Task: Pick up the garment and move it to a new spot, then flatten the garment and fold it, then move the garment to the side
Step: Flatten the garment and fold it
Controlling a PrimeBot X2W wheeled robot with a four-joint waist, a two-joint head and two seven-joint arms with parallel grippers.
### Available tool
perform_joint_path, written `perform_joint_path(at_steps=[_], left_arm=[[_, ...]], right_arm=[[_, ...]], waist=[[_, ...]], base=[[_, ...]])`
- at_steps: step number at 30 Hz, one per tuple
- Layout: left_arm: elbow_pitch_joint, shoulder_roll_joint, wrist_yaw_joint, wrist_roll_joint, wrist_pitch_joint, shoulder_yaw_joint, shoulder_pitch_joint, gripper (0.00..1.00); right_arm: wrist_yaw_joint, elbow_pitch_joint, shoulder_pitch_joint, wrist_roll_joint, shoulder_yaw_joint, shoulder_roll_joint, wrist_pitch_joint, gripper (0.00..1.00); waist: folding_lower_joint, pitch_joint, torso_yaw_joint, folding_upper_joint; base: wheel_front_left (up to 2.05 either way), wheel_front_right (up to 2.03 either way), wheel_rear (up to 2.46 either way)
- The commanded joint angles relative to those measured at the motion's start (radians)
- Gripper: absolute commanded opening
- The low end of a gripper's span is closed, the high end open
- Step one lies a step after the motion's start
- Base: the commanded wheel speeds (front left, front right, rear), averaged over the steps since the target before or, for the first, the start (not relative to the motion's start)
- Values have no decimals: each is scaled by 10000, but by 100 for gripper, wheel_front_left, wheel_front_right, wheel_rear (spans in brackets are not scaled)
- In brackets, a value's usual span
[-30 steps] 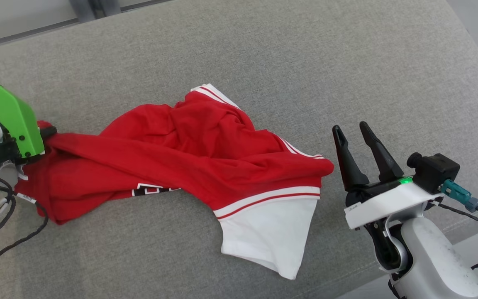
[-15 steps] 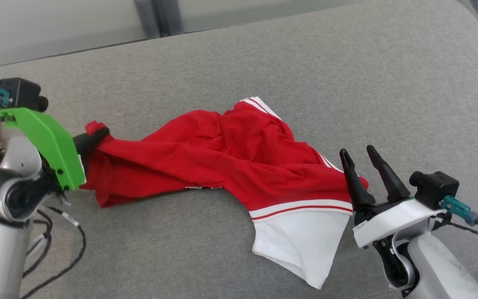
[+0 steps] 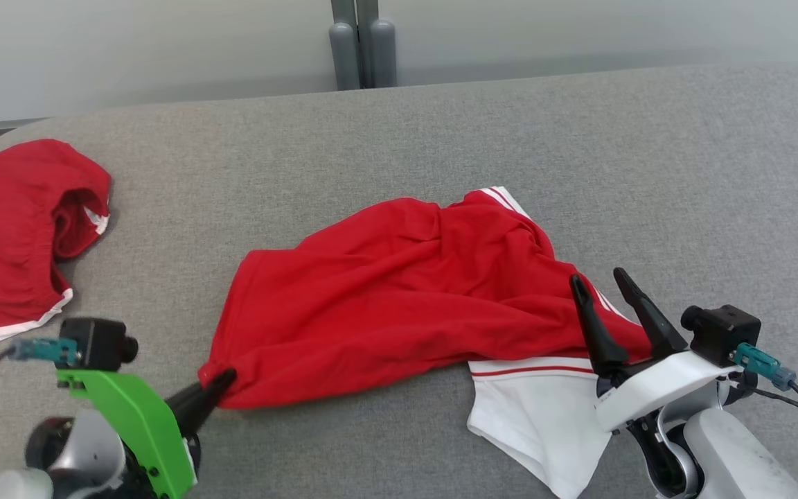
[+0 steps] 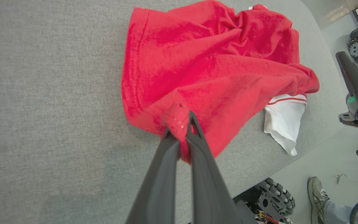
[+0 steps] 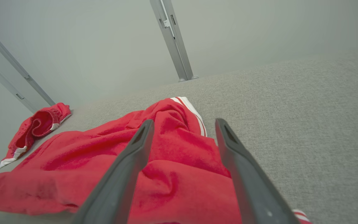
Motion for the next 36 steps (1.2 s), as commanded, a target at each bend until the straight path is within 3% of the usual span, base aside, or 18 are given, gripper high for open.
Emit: perform_joint_path(at_steps=[1, 3, 6, 7, 8, 13, 19, 26, 31, 36], left_arm=[[75, -234, 38, -177, -199, -54, 373, 0], [291, -426, -38, -201, -444, -151, 761, 0], [706, -800, -166, -250, -774, -370, 1084, 23], [892, -886, -217, -208, -903, -426, 1161, 46], [1040, -960, -251, -190, -992, -481, 1211, 100], [1818, -976, -271, 500, -1748, -592, 1290, 100], [1950, -992, -407, 1788, -4122, -241, 1121, 100], [2085, -1112, 127, 3311, -6607, 103, 952, 100], [2342, -1402, 806, 4316, -8462, 350, 914, 100], [2547, -2004, 874, 4551, -9408, 414, 989, 100]], right_arm=[[5, 61, 118, 31, 16, -82, -29, 100], [5, 118, 145, 35, 74, -118, -29, 100], [5, 196, 150, 32, 121, -193, -29, 100], [5, 224, 154, 29, 137, -225, -29, 100], [5, 248, 155, 32, 144, -242, -27, 100], [5, 357, 212, 56, 189, -357, -29, 100], [5, 404, 321, 74, 202, -480, -29, 100], [5, 328, 459, -28, 47, -508, -29, 100], [5, 254, 523, -137, -109, -428, -29, 100], [5, 240, 612, -243, -194, -381, -29, 100]], waist=[[0, -179, 163, 0], [0, -209, 186, 0], [0, -265, 219, 0], [0, -287, 228, 0], [0, -299, 236, 0], [0, -442, 280, 0], [0, -763, 330, 0], [0, -1057, 330, 0], [0, -1114, 223, 0], [0, -1053, 137, 0]], base=[[0, 0, 0], [0, 0, 0], [0, 0, 0], [0, 0, 0], [0, 0, 0], [0, 0, 0], [0, 0, 0], [0, 0, 0], [0, 0, 0], [0, 0, 0]])
